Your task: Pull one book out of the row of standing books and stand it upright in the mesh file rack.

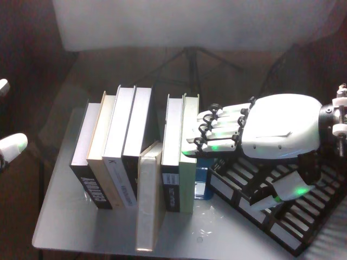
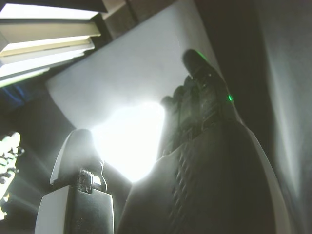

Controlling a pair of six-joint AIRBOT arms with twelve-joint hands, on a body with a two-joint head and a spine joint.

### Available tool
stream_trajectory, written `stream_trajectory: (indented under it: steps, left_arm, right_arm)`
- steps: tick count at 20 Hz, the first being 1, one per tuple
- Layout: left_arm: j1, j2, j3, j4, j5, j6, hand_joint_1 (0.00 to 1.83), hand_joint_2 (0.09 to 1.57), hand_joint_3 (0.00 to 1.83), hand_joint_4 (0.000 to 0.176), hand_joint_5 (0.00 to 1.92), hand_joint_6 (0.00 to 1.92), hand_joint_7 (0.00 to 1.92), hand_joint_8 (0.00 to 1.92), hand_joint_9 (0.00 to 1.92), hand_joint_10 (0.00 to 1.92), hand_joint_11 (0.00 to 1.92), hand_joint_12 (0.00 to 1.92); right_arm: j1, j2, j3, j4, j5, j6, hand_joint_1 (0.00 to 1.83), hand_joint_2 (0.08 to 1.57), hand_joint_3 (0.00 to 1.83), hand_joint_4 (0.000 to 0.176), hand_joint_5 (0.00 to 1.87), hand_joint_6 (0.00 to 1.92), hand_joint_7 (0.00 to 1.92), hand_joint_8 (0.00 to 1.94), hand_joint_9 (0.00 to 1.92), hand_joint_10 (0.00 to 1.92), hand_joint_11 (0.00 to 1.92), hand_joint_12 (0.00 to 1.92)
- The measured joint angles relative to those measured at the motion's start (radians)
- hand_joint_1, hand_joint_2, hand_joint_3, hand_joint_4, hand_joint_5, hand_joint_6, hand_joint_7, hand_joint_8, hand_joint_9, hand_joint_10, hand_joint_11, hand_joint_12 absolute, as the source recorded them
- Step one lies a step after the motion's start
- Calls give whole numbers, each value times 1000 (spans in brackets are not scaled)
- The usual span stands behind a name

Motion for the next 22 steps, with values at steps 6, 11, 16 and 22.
stream_trajectory:
  steps: [6,11,16,22]
  left_arm:
    - [8,0,9,-16,3,-12,292,1368,6,0,39,6,0,0,0,0,1,0]
    - [9,0,26,-23,17,-21,285,1379,7,0,34,3,0,0,0,0,1,0]
    - [10,-6,30,-15,44,-31,315,1363,0,0,50,12,0,0,0,0,0,514]
    - [15,-6,33,-18,43,-33,341,1376,1,0,58,2,0,0,0,0,0,483]
  right_arm:
    - [40,-41,19,-63,-26,5,707,1039,0,0,0,0,0,0,0,0,0,0]
    - [82,-79,46,-149,-29,68,683,1026,0,0,0,0,0,0,0,0,0,0]
    - [102,-156,101,-166,-33,72,756,980,0,0,0,0,0,0,0,0,0,0]
    - [109,-239,122,-259,-44,87,738,1021,4,0,0,0,0,0,0,0,0,0]
